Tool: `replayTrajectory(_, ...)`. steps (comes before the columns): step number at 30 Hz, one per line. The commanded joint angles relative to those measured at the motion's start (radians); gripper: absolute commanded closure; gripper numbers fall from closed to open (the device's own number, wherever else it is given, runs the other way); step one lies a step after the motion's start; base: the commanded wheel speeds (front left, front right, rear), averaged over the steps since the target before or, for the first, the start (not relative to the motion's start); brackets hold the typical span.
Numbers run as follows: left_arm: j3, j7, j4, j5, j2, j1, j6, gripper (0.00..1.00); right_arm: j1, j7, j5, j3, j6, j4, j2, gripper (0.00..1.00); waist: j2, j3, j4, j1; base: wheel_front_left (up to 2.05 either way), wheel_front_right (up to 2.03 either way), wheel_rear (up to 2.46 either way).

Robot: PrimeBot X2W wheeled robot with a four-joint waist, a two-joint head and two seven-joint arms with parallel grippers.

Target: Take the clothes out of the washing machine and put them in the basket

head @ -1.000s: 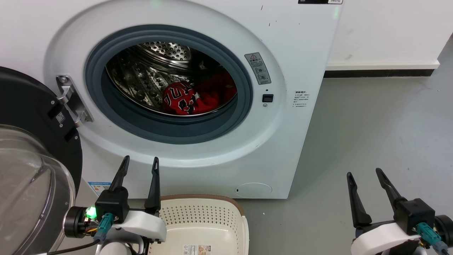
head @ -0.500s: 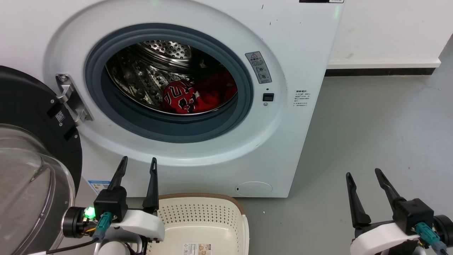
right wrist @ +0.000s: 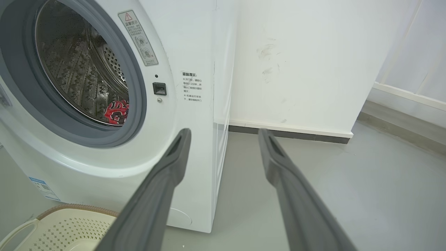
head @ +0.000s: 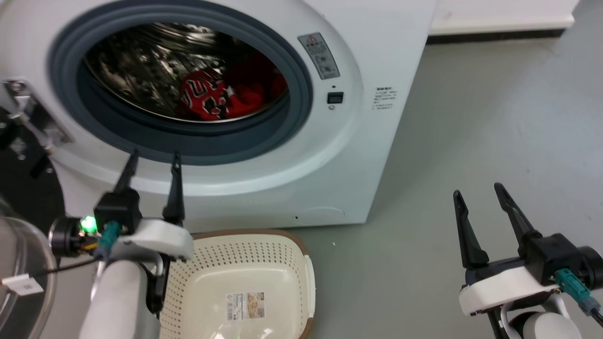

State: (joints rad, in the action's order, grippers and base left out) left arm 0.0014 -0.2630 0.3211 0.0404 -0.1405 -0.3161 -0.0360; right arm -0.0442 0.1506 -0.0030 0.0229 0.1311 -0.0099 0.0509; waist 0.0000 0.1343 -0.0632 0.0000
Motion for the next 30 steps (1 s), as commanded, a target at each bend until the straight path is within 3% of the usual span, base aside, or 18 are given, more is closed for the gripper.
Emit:
replayTrajectory(1, 0.006, -0.003, 0.022, 0.004, -0.016, -0.046, -0.005, 0.0, -0.025, 0.009, 0.004, 0.006, -0.001, -0.01, -0.001, 0.0, 0.0, 0.071, -0.054, 0.0, 0.0, 0.0, 0.0)
replayTrajectory(15, 0.061, 0.006, 0.252, 0.017, -0.166, -0.381, -0.011, 0.0, -0.154, 0.082, 0.076, 0.051, -0.001, 0.019, -0.002, 0.0, 0.0, 0.332, -0.217, 0.0, 0.0, 0.0, 0.0)
replayTrajectory(30, 0.032, 0.153, 0.457, -0.011, -0.338, -0.733, -0.047, 0.0, -0.232, 0.115, 0.154, 0.131, -0.001, 0.079, -0.002, 0.0, 0.0, 0.46, -0.332, 0.0, 0.0, 0.0, 0.0)
